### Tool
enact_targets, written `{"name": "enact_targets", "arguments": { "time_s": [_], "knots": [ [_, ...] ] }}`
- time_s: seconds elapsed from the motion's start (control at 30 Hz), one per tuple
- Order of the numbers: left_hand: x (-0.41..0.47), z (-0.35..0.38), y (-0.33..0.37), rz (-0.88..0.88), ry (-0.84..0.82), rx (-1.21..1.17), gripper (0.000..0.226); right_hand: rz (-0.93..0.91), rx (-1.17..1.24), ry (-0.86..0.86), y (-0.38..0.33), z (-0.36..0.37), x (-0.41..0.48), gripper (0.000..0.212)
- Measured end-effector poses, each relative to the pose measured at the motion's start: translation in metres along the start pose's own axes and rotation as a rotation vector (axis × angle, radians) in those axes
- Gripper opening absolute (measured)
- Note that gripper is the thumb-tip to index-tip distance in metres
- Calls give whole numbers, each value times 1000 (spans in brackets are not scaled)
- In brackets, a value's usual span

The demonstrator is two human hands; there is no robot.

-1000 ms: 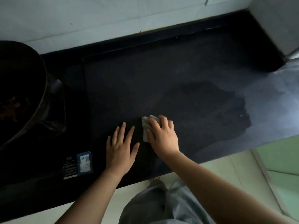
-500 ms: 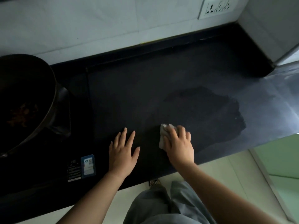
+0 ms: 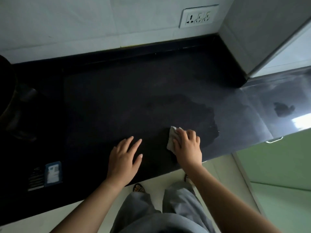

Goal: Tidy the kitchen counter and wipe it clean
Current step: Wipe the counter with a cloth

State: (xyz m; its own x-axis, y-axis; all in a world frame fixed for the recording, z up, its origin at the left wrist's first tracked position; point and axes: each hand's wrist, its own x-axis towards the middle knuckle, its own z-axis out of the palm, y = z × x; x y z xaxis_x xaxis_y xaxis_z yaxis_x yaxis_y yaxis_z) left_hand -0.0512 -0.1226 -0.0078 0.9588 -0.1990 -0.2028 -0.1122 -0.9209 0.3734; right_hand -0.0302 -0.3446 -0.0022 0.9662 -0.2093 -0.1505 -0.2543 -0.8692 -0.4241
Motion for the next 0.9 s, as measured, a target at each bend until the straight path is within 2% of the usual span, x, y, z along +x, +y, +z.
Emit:
{"name": "enact_targets", "arguments": {
  "time_s": [0.13,0.3,0.47,0.63,0.7,0.8,0.9],
  "knots": [
    [18,21,59,33,-37,0,56,10,7,47,52,-20,-10,42],
    [36,48,130,-22,-72,20,59,86,-28,66,124,-63,56,39],
    [50,67,175,-189,-18,63,57,-145,-88,-33,121,-67,114,39],
    [48,81,185,-258,9,135,57,-533,-114,-164,134,-68,89,40],
    [47,82,186,-265,16,126,56,-617,-141,-198,153,-77,84,41],
    [49,81,187,-276,11,120,56,-590,-158,-150,171,-88,107,42],
    [48,81,186,-277,-8,136,56,-422,-126,-102,161,-87,134,40]
  ]
}}
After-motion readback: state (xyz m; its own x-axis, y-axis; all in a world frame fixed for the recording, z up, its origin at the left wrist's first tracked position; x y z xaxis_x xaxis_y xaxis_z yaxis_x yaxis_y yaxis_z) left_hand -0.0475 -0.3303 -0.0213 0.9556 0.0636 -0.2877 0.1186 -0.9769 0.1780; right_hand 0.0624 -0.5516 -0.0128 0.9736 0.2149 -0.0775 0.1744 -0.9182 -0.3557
